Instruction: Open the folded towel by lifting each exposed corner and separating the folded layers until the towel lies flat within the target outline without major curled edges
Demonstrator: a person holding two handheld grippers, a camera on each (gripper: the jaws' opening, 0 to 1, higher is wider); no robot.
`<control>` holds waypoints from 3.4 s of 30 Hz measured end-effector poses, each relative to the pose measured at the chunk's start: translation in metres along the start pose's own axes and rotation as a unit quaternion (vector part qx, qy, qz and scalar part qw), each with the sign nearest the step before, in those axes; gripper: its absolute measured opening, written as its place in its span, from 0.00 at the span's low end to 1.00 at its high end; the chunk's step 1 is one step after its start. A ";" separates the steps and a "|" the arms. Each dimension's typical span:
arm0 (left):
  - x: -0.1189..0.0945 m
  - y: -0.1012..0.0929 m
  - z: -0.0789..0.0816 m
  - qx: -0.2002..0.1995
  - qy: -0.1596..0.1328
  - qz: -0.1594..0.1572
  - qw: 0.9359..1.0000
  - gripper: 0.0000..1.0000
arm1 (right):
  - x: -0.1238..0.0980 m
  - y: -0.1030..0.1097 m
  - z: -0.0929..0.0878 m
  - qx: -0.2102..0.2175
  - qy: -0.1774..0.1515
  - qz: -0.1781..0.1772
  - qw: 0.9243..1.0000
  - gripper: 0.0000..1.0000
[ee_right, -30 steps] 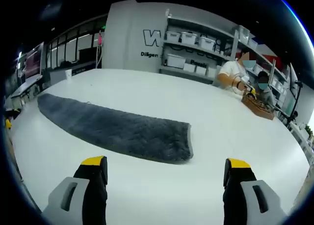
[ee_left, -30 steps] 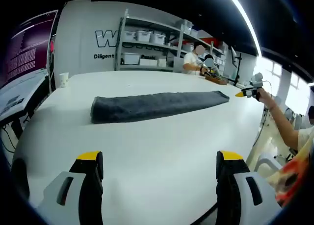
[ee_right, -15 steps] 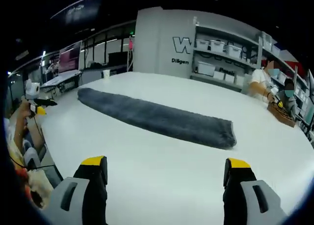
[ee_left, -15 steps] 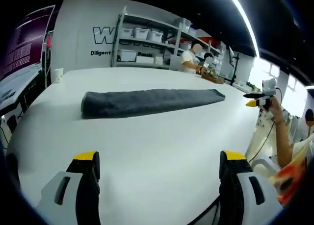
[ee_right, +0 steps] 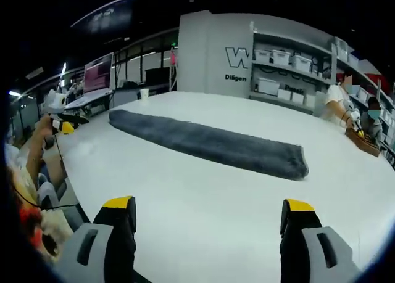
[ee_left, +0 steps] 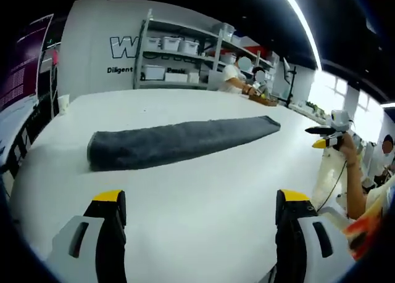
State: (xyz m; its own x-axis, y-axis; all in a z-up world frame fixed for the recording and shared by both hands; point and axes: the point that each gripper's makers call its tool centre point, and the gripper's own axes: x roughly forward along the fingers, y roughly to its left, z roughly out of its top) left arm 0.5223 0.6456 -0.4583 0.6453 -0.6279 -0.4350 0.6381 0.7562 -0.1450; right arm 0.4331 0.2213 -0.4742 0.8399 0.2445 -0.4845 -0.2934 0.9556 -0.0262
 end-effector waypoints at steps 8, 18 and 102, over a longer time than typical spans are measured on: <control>0.010 0.024 0.046 0.020 -0.023 0.036 0.999 0.98 | -0.007 0.003 -0.003 0.009 0.001 0.003 1.000 0.95; 0.027 0.081 0.103 0.015 -0.071 0.092 0.993 0.94 | -0.004 0.002 -0.007 0.012 0.007 0.003 1.000 0.94; 0.057 0.038 0.021 0.135 0.013 -0.083 0.987 0.02 | 0.000 0.007 -0.017 0.012 0.035 0.019 0.999 0.89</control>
State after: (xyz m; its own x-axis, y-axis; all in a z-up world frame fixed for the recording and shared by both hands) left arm 0.5929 0.6347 -0.4698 0.5135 -0.7313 -0.4489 0.8252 0.5642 0.0247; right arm 0.4229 0.2252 -0.4893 0.7939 0.2692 -0.5453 -0.3121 0.9499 0.0146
